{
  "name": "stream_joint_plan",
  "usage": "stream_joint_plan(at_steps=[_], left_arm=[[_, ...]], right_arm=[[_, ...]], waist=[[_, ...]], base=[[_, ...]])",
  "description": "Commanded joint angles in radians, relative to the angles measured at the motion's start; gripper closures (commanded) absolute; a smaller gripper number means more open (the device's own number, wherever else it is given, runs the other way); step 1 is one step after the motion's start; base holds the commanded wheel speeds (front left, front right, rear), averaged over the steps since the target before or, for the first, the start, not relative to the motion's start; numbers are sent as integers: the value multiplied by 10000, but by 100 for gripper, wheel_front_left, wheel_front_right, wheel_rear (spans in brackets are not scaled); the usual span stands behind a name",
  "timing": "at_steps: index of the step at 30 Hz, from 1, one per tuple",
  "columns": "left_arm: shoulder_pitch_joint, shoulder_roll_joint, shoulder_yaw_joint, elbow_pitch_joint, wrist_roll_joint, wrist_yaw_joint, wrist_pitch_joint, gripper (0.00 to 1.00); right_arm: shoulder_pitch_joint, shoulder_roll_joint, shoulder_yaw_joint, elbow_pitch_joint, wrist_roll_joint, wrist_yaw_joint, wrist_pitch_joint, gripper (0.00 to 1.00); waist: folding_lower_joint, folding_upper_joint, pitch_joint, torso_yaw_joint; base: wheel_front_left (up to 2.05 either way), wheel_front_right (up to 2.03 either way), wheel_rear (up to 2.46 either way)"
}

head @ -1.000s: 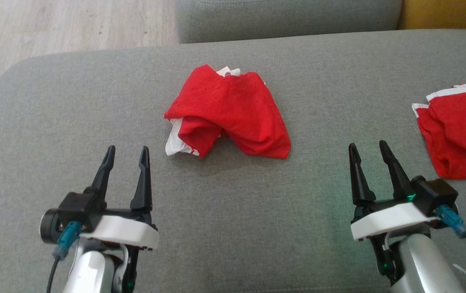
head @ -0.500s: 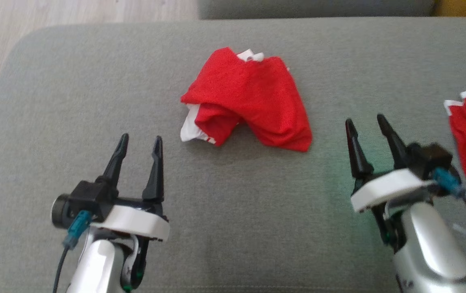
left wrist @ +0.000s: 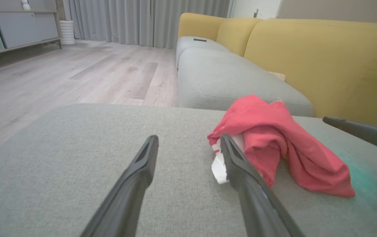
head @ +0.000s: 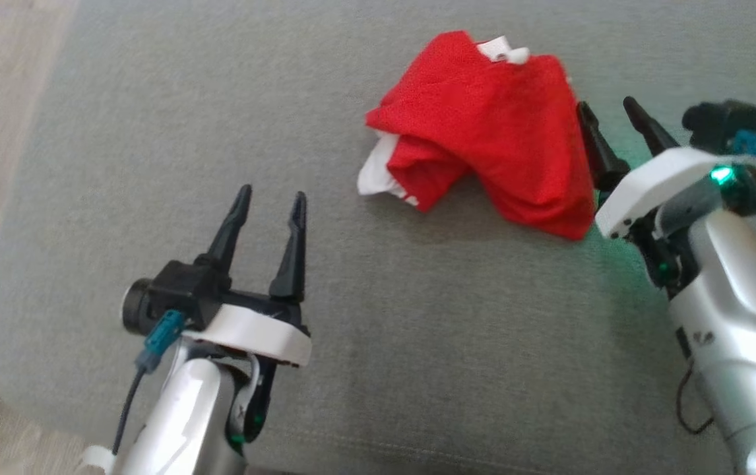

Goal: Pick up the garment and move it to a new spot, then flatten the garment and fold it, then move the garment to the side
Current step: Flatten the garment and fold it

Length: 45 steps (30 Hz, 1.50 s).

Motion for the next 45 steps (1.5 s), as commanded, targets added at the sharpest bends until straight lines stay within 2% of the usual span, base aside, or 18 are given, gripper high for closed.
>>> stream_joint_plan(at_steps=[1, 6, 10, 11, 12, 18, 25, 31, 39, 40, 41, 45], left_arm=[[-391, 40, 140, -244, -56, 99, -61, 0], [-571, 40, -155, -238, -235, 295, -61, 0], [-623, 40, -214, -222, -244, 337, -61, 0], [-629, 40, -227, -217, -242, 355, -61, 0], [-639, 40, -236, -203, -241, 372, -61, 0], [-542, 40, -173, -51, -179, 375, -61, 0], [-406, 40, -115, 53, -80, 235, -61, 0], [-395, 39, -205, 57, -105, 206, -61, 0], [-451, 39, -186, 80, -121, 161, -61, 0], [-450, 39, -175, 82, -131, 164, -61, 0], [-439, 39, -160, 82, -140, 172, -61, 0], [-380, 39, -85, 63, -166, 209, -61, 0]], right_arm=[[-459, -172, 475, -33, 299, -9, 107, 0], [-1150, -615, 1480, 825, 1666, -9, 548, 0], [-1371, -752, 2022, 1042, 2786, -9, 784, 0], [-1411, -814, 2151, 1051, 2995, -9, 760, 79], [-1449, -894, 2313, 1043, 3114, -9, 665, 100], [-1563, -1328, 2973, 1107, 3511, -9, -361, 100], [-2056, -2032, 2636, 2030, 3423, -9, -1348, 100], [-3015, -2646, 1930, 3839, 2686, -9, -2072, 100], [-4427, -3035, 1487, 5984, 1334, -9, -2604, 100], [-4496, -2995, 1504, 6115, 1147, -9, -2631, 61], [-4534, -2920, 1491, 6212, 1021, -9, -2647, 0], [-4584, -2597, 1435, 6377, 642, -9, -2732, 0]], waist=[[-2, 0, 356, 459], [-2, 0, 610, 820], [-2, 0, 677, 873], [-2, 0, 678, 866], [-2, 0, 666, 853], [-2, 0, 332, 531], [-2, 0, -62, 30], [-2, 0, -216, -177], [-2, 0, -129, -164], [-2, 0, -132, -170], [-2, 0, -144, -189], [-2, 0, -220, -374]], base=[[0, 0, 0], [0, 0, 0], [0, 0, 0], [0, 0, 0], [0, 0, 0], [0, 0, 0], [0, 0, 0], [0, 0, 0], [0, 0, 0], [0, 0, 0], [0, 0, 0], [0, 0, 0]])
